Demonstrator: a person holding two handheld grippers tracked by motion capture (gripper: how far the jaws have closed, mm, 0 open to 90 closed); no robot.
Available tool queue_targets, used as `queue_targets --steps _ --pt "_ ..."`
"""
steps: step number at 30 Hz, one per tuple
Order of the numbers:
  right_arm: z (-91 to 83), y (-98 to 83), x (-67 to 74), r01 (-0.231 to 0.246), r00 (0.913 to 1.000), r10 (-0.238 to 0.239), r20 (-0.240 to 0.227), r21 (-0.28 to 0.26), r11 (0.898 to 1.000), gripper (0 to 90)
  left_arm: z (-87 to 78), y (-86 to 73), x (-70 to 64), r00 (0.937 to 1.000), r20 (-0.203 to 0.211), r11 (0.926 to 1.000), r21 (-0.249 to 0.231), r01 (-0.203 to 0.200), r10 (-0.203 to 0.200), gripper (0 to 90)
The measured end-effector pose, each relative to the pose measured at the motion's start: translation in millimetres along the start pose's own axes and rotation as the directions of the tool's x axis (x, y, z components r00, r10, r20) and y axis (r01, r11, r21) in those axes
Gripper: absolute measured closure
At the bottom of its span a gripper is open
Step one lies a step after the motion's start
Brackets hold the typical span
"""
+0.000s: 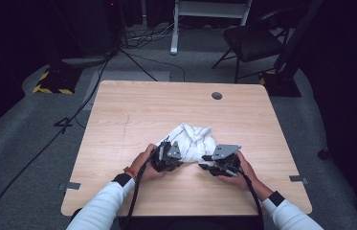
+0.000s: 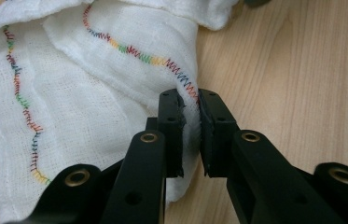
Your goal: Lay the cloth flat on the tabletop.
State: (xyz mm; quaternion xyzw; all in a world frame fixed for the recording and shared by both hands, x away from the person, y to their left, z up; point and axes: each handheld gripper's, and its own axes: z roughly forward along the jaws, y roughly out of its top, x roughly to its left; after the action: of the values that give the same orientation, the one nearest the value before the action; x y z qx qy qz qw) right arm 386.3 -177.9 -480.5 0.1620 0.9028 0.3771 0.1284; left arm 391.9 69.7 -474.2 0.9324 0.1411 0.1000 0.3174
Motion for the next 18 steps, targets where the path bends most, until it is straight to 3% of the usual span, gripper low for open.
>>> queue_targets --steps 3,5,11,14,18 --pt "9.4 -5.4 -1.6 -0.006 0.9998 0.005 0.019 0.044 0.999 64.1 -2.2 -0.2 -3.2 1.0000 -0.004 0.9999 -0.011 0.000 0.000 80.3" --pt "11.4 -7.8 -3.3 -0.020 0.9996 0.020 0.018 0.029 0.999 66.7 -2.2 -0.8 -5.6 1.0000 -0.005 0.9999 -0.009 -0.007 0.007 80.3" --pt "9.3 -10.2 -9.6 -0.037 0.9984 0.035 0.044 0.040 0.999 84.0 -2.8 -2.9 -8.3 0.9999 -0.005 0.9999 0.008 -0.013 0.014 80.8" --pt "5.4 -9.2 -10.6 -0.020 0.9979 0.017 0.063 0.056 0.998 86.5 -3.8 -3.9 -7.9 0.9998 -0.015 0.9999 0.007 -0.010 0.010 80.7" --pt "-9.4 -8.5 -15.4 -0.038 0.9965 0.037 0.075 0.009 0.999 87.2 -6.7 -5.9 -8.9 0.9992 -0.037 0.9999 -0.001 -0.014 0.013 80.6"
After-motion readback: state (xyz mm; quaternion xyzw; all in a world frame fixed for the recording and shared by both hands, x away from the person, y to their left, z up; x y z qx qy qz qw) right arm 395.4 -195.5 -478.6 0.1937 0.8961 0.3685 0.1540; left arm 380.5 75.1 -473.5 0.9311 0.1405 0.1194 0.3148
